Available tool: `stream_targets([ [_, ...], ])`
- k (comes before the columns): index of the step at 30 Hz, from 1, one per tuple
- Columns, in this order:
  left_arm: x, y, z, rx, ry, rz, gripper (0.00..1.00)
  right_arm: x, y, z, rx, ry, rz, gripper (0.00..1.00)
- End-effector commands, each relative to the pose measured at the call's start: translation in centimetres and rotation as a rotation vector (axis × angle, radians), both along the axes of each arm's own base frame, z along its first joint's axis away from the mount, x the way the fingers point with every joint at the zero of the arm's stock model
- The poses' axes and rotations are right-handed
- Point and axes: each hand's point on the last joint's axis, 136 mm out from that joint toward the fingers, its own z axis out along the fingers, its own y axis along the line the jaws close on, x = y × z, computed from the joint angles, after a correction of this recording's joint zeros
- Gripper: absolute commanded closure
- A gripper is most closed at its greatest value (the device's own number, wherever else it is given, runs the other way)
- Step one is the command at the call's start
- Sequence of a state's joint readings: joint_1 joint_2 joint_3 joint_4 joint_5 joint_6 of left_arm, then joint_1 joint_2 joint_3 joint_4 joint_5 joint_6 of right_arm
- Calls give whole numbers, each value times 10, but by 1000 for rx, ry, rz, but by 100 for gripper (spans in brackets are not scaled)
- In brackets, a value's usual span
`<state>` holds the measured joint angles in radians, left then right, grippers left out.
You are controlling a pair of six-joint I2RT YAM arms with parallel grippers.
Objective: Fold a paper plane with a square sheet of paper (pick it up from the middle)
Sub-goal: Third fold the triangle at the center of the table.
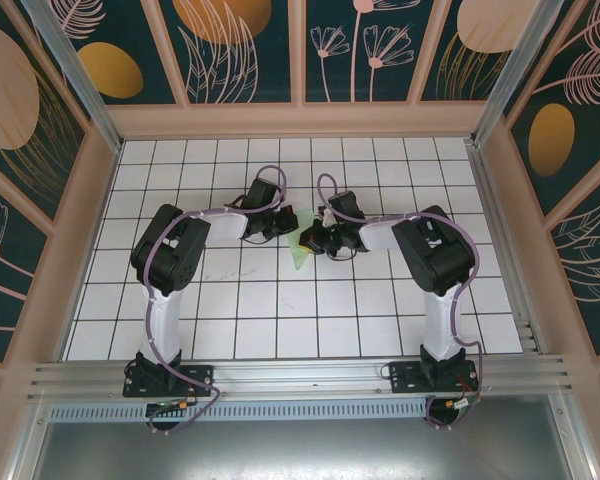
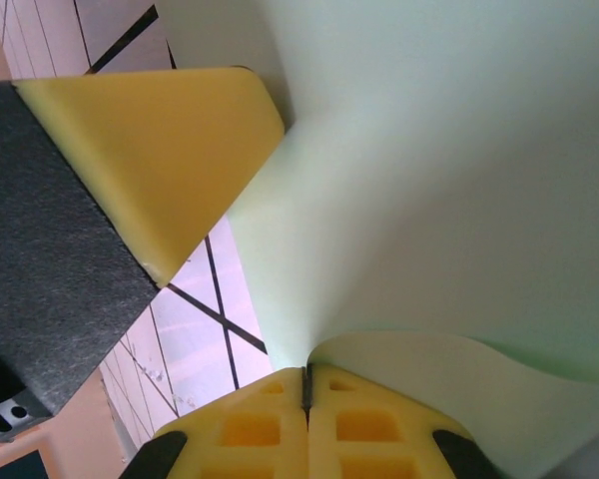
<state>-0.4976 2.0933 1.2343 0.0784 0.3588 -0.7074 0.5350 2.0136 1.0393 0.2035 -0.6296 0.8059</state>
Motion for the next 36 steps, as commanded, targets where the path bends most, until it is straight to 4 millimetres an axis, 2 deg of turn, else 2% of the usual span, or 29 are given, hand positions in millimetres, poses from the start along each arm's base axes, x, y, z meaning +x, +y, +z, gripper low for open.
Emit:
stream_targets([
  [1,-15,10,-32,47,77,-4,98,-2,2,-4,-27,-7,38,96],
  [5,-16,9,-32,46,78,-5,98,1,6,2,-21,-30,59,96],
  [8,-16,9,-32,45,78,-7,98,-4,14,3,-22,-38,92,96],
  [13,-16,9,-32,45,79,-7,98,-4,16,1,-33,-41,107,96],
  [26,-18,9,-33,45,81,-8,98,-2,7,-8,-90,-35,79,96],
  [36,-18,10,-34,48,82,-6,98,-3,0,-2,-97,-48,43,96],
])
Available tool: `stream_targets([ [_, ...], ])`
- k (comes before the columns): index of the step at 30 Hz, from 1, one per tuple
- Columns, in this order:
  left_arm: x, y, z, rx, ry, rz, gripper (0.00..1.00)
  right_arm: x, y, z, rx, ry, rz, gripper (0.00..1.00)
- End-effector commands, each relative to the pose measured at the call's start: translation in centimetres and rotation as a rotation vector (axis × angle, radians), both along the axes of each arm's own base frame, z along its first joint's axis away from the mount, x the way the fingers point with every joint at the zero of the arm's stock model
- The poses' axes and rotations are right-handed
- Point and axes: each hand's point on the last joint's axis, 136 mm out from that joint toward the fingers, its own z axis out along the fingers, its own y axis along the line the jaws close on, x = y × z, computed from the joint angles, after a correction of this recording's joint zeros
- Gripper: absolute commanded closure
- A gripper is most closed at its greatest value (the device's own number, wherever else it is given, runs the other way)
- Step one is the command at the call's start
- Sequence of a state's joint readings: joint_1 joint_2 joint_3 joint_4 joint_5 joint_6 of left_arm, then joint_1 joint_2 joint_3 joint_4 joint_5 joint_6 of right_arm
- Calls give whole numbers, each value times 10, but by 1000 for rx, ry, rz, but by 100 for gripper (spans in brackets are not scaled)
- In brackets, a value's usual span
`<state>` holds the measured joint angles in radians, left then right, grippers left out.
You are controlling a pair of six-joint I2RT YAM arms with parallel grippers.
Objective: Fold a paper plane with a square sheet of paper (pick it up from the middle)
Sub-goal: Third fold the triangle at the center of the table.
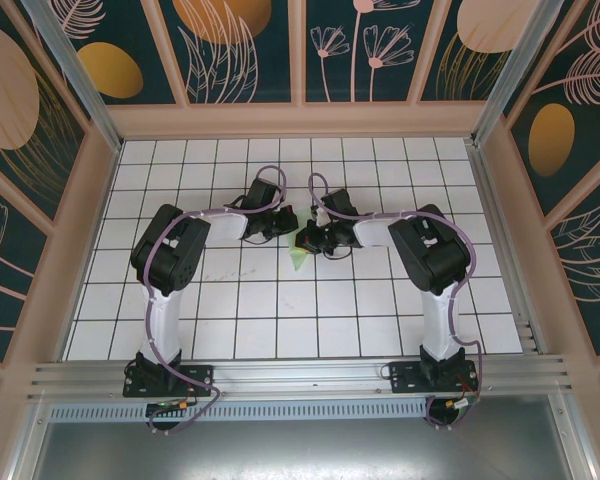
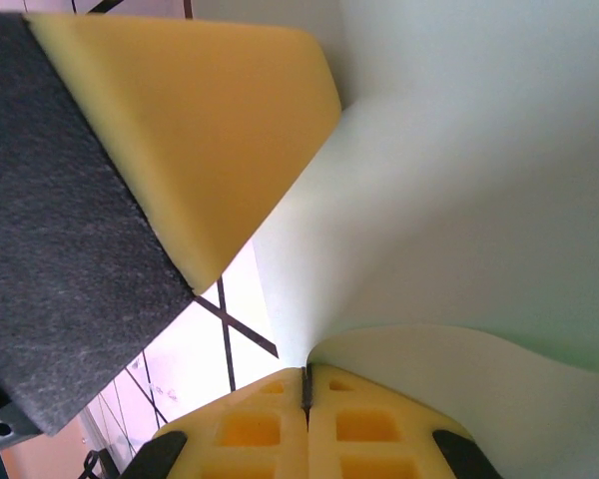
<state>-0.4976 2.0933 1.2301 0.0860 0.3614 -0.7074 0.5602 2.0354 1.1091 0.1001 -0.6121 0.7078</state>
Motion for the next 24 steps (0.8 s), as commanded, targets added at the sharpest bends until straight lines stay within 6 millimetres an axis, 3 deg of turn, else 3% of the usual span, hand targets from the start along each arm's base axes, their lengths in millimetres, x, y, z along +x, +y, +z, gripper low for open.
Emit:
stream_targets([
  [1,-17,11,-33,51,84,-2,98,-1,-10,2,-40,-16,-35,96],
  [8,-18,11,-34,51,83,-4,98,-3,-11,7,-31,-24,-41,96],
  [18,-18,10,-33,47,82,-6,98,-2,-8,-2,-35,-9,-31,96],
  [24,-11,7,-15,34,50,-4,96,-4,-13,-11,-65,9,-40,96],
])
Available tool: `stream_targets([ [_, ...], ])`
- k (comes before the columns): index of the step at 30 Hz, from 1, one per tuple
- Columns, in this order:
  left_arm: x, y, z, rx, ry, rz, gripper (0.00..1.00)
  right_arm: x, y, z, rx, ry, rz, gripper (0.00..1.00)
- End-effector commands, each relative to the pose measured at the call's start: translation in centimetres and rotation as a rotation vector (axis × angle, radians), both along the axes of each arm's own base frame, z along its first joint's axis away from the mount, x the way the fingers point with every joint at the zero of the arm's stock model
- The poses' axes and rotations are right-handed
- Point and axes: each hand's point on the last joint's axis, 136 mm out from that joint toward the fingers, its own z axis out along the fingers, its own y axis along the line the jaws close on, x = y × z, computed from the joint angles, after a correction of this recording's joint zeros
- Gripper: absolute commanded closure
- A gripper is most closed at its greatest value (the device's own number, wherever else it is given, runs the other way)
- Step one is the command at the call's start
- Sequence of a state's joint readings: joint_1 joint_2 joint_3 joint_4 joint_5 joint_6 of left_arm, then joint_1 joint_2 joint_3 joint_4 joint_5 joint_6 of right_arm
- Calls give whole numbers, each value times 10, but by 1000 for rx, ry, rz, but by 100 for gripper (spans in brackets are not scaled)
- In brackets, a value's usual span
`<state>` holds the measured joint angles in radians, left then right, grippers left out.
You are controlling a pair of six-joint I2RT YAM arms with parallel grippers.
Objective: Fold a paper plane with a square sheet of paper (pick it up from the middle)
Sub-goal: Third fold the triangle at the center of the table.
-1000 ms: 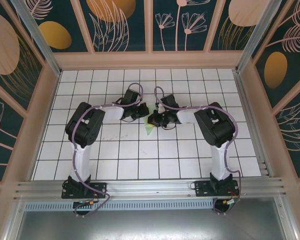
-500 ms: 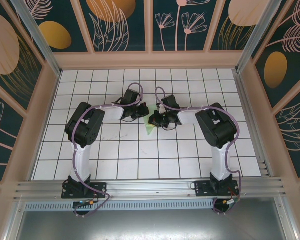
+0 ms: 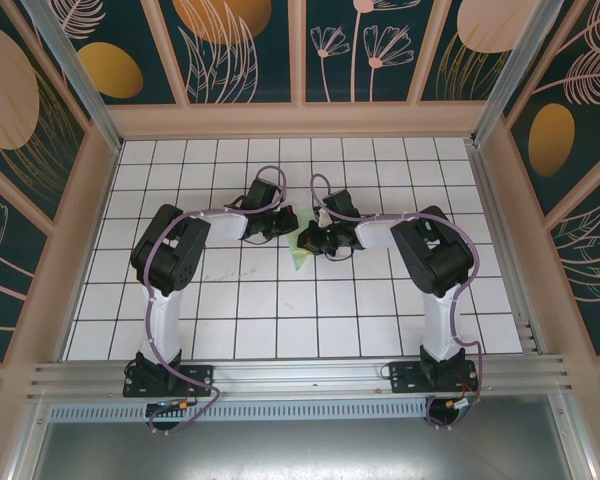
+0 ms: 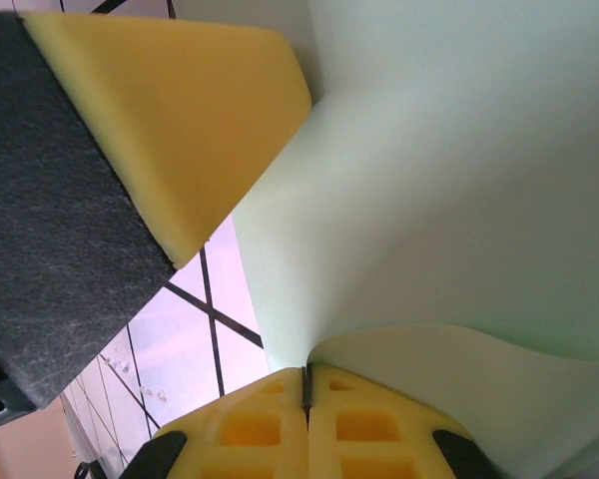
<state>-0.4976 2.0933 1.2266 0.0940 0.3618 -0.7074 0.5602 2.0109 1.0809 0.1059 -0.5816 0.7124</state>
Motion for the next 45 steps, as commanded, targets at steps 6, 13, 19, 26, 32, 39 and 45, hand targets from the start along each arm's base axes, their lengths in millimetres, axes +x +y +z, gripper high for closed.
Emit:
stream_targets([
  [6,0,10,23,22,-22,36,86,-3,-8,-16,-57,38,-29,94],
  [13,-5,31,44,-9,-55,125,80,-4,-8,-16,-57,44,-29,75],
  [19,-12,46,49,-40,-48,157,76,-4,-7,-15,-54,42,-27,66],
  [26,-22,41,51,-101,-41,121,80,-4,-9,-17,-62,44,-34,71],
  [32,-38,30,43,-161,-17,42,87,-5,-11,-19,-74,48,-36,88],
  [39,-49,14,32,-151,-8,-49,89,-6,-13,-21,-87,54,-38,99],
  [45,-54,12,14,-113,20,-72,86,-6,-12,-20,-83,55,-35,100],
])
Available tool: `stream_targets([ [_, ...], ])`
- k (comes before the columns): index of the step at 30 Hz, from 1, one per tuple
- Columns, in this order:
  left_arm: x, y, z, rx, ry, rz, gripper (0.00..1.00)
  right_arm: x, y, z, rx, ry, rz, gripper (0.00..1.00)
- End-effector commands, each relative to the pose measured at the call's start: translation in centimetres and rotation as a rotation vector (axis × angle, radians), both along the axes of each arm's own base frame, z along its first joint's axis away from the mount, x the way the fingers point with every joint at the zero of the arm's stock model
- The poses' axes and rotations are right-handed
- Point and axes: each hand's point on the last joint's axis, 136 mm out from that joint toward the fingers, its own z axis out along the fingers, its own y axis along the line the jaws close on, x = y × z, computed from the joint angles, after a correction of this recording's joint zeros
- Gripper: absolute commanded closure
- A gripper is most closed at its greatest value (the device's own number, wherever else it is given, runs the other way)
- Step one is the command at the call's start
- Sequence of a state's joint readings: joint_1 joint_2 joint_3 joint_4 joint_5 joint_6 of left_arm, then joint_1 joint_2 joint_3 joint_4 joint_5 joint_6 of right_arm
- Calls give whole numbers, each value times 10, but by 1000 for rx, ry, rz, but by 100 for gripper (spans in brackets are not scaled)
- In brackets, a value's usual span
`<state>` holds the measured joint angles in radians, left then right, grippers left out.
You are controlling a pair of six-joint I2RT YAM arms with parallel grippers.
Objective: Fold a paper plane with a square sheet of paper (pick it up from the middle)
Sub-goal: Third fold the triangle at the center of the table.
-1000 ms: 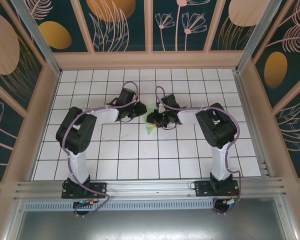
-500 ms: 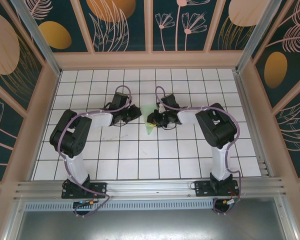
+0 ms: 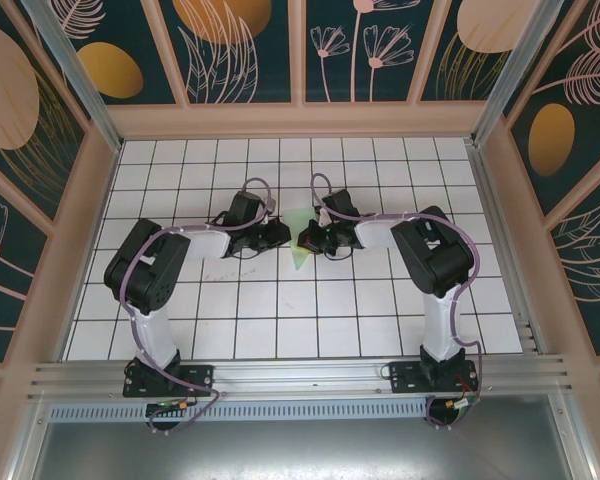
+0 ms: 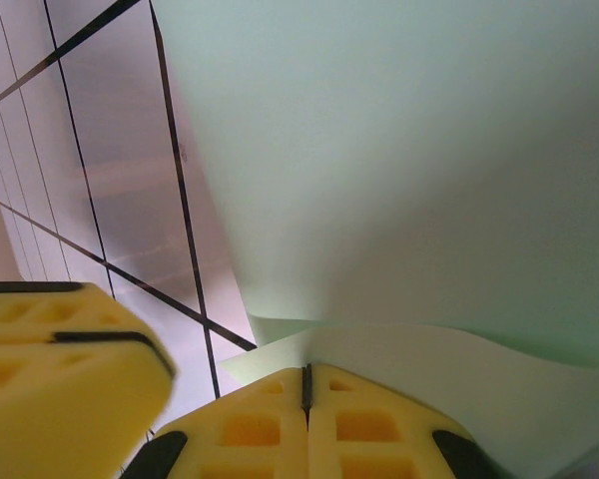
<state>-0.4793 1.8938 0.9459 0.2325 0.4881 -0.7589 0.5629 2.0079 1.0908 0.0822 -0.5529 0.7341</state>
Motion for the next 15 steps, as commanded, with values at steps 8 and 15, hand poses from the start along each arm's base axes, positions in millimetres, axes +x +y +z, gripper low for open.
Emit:
stream_targets([
  [8,7,-11,-6,7,-23,-56,82,-9,-9,-18,-56,40,-3,99],
  [15,7,-1,-13,75,-31,-41,77,-9,-9,-18,-56,39,-2,99],
])
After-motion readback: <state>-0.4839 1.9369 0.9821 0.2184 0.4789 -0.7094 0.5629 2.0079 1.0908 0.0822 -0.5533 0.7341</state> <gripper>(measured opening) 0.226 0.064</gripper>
